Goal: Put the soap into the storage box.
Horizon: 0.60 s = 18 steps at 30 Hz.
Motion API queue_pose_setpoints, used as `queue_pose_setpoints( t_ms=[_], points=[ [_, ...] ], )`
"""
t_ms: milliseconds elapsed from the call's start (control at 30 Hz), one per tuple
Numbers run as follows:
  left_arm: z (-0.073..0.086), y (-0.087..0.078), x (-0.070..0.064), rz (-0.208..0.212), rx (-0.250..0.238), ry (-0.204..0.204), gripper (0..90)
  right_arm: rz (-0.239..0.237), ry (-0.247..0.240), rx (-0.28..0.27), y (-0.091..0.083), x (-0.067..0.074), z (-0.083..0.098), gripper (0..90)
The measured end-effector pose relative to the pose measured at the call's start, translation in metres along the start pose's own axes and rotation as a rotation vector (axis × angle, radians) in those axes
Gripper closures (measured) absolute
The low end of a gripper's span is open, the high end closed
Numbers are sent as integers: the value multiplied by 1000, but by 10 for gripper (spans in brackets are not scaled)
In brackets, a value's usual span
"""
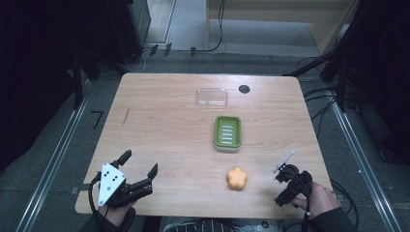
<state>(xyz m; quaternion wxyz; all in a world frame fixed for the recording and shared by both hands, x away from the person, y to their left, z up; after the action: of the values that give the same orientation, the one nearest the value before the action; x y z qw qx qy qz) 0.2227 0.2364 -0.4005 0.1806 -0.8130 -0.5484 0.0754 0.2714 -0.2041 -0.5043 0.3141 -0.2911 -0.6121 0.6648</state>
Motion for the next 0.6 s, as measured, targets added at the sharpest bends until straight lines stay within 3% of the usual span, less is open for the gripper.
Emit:
queue_pose_setpoints(
  t_ms=[300,600],
  points=[
    [1,-2,1,-4,-5,-4,137,-4,-17,-23,-2,3,-2,107],
    [0,0,0,-5,3,4,137,15,-86,-88,-8,12,-9,107]
  ],
)
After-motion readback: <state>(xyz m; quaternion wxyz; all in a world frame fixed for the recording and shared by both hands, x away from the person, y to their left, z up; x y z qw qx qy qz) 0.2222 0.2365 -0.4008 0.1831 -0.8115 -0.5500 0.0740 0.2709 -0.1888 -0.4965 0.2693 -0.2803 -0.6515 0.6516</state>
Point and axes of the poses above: each handheld gripper's, and its own axes: y roughly forward along the jaws, z roughly out of its underside, x roughly to its left, the point moved 4 cm from there along y, roughly forward along the jaws, and after that the axes turned 7 degrees about x, right-handed, at the moved point
